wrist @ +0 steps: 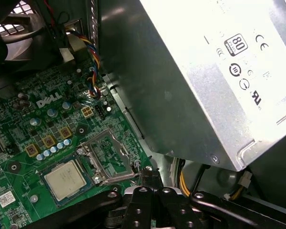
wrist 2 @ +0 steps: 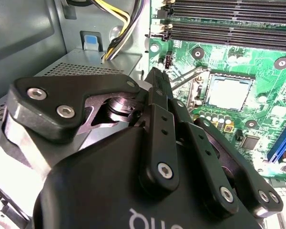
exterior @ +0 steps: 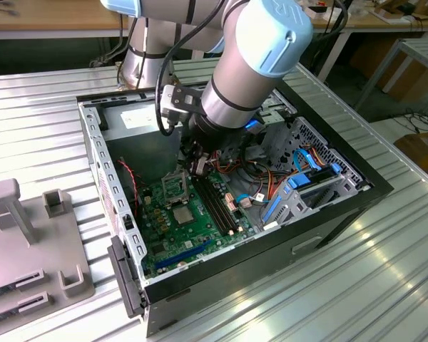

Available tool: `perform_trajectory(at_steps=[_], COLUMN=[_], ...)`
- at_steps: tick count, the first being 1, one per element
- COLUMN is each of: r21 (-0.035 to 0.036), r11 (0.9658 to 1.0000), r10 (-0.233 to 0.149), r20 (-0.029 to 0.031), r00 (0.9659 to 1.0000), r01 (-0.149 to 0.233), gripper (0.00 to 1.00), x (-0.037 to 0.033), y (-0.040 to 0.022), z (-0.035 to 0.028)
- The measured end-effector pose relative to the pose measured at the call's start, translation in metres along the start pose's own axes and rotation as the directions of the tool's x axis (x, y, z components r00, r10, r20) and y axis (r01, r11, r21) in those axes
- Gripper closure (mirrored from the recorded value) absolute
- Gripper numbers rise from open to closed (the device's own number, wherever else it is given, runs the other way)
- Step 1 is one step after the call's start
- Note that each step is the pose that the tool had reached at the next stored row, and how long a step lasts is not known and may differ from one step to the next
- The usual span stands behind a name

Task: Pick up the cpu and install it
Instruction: 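Close the cpu cover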

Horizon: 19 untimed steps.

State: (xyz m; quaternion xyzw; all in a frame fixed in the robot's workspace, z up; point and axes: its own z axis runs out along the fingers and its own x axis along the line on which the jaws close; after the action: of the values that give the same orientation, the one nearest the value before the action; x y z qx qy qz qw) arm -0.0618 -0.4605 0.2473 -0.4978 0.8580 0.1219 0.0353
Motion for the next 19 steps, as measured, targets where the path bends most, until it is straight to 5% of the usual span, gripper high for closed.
perform_trajectory(at_steps=[19], r21=[-0.0004], r11=[1.0], r10=[-0.002], r20=[-0.0004], r00=[1.0], r01=[0.002], gripper=[0.89], x=[0.0094], y=[-0.0033], z=[-0.0073])
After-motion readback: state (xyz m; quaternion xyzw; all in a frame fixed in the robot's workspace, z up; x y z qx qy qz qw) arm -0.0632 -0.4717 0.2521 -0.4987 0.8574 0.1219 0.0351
